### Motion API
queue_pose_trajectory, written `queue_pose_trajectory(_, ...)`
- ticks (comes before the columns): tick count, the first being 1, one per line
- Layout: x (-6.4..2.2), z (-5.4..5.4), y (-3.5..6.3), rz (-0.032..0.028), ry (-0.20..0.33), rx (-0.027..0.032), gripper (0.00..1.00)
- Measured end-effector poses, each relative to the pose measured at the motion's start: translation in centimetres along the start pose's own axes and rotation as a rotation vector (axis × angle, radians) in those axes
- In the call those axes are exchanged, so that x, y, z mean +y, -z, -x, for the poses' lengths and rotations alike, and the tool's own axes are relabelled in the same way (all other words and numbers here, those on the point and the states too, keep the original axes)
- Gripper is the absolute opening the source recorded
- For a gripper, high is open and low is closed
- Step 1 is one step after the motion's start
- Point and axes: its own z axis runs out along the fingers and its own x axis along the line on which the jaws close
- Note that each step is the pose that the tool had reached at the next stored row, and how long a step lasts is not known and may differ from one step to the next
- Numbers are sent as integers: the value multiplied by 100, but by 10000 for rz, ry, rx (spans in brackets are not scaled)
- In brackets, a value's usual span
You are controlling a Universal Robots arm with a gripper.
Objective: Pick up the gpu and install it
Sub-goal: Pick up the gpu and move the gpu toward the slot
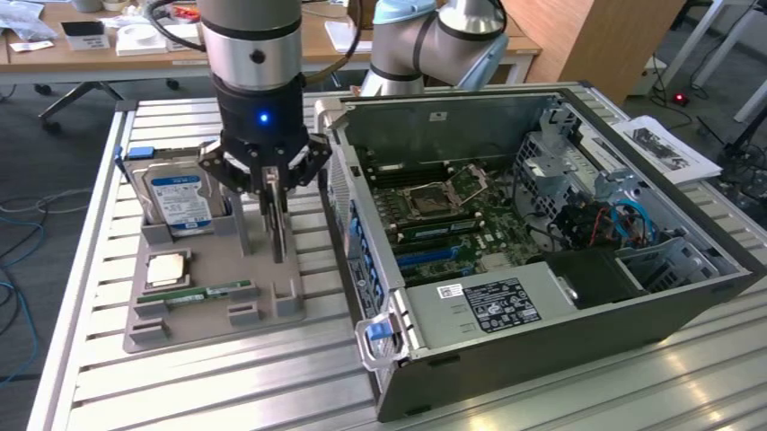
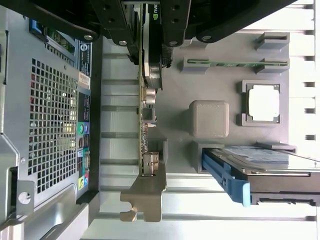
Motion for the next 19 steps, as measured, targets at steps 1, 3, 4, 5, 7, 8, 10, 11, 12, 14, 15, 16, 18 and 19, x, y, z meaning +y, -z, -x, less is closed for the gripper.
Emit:
queue_pose_trajectory(1, 2, 0, 34, 0, 0, 1, 27)
queue_pose_trajectory(3, 5, -1, 97, 0, 0, 2, 27)
queue_pose_trajectory(4, 6, -1, 127, 1, 0, 1, 27)
queue_pose_trajectory(5, 8, -1, 155, 3, -1, 1, 27)
queue_pose_trajectory(7, 10, -2, 207, 7, -1, 1, 27)
queue_pose_trajectory(8, 12, -2, 233, 8, 0, 1, 27)
queue_pose_trajectory(10, 14, -2, 283, 9, -1, 1, 27)
queue_pose_trajectory(11, 15, -3, 307, 12, 0, 0, 27)
queue_pose_trajectory(12, 16, -3, 333, 13, 0, 0, 27)
queue_pose_trajectory(14, 19, -3, 389, 18, -1, -1, 27)
queue_pose_trajectory(15, 21, -3, 418, 19, -1, -2, 27)
queue_pose_trajectory(16, 22, -4, 447, 21, -1, -3, 27)
queue_pose_trajectory(18, 25, -4, 500, 23, -2, -5, 27)
queue_pose_trajectory(19, 27, -4, 525, 25, -1, -8, 27)
